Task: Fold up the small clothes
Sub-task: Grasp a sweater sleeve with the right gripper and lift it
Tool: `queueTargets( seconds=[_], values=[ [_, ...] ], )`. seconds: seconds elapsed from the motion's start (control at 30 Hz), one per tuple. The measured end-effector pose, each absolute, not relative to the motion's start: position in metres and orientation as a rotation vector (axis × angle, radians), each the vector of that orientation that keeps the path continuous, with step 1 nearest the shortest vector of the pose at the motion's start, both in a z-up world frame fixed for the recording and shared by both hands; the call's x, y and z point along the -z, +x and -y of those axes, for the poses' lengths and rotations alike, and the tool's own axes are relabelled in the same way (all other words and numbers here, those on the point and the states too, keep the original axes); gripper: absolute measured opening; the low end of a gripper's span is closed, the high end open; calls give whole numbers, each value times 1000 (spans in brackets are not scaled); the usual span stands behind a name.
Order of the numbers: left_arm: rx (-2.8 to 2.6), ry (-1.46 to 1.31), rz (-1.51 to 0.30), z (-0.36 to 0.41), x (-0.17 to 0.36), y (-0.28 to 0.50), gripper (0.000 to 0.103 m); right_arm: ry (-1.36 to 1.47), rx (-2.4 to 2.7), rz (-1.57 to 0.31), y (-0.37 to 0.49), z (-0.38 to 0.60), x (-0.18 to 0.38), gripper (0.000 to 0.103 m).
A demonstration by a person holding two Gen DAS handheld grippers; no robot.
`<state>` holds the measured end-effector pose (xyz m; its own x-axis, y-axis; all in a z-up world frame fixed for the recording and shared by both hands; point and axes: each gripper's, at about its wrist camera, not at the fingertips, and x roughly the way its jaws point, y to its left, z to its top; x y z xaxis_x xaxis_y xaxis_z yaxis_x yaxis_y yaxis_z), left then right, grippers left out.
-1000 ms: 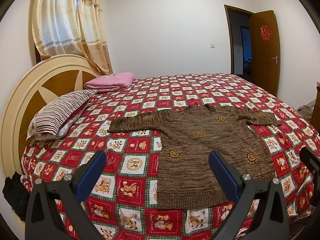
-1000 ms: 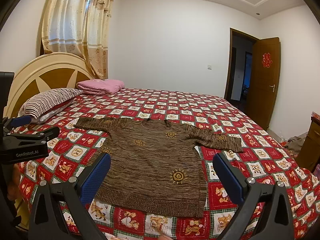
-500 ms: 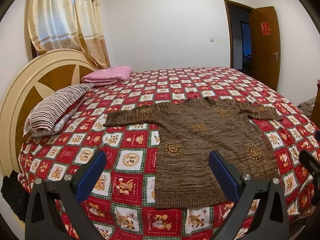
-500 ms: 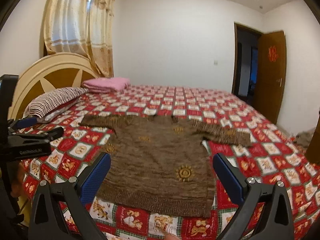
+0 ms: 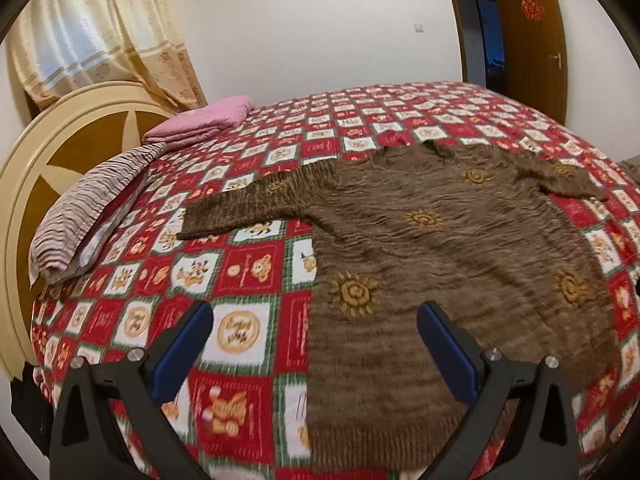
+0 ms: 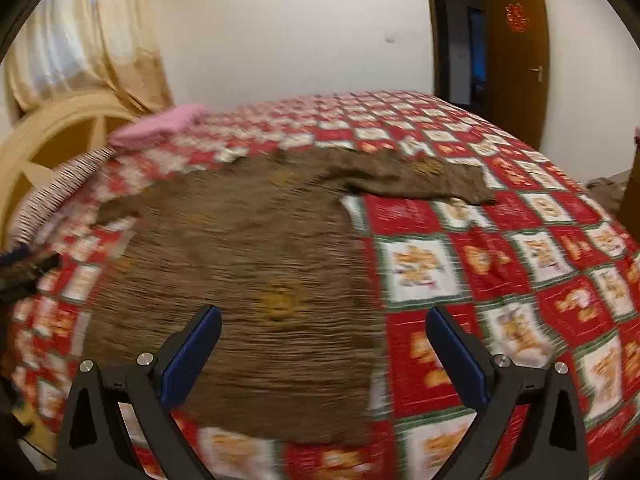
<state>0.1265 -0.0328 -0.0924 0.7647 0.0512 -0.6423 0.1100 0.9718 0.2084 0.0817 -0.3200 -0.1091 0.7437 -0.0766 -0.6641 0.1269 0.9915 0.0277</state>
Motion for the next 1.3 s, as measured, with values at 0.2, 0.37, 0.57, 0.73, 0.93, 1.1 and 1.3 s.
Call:
queueTargets(
  seconds=[0.2,0.37,0.57,0.73,0.93,1.1,1.3],
  values=[
    [-12,255,-696,39,106,184,103,163,149,-819,119,374,120,102],
    [-62,279,-726,42,123,231,103,236,200,-836,155,428,121,102],
    [-87,300,-767,49,136,281,103,295,301,-822,198,490,122,101],
    [-104,296,-825,53,152,316,103,332,358,-829,236,534,130,91],
    [-116,276,-887,55,168,347,103,365,390,-827,275,576,139,73],
    [-105,218,-915,52,175,358,103,383,402,-838,303,595,149,59],
    [-66,88,-960,38,183,362,103,258,408,-881,325,581,162,33]
  ],
)
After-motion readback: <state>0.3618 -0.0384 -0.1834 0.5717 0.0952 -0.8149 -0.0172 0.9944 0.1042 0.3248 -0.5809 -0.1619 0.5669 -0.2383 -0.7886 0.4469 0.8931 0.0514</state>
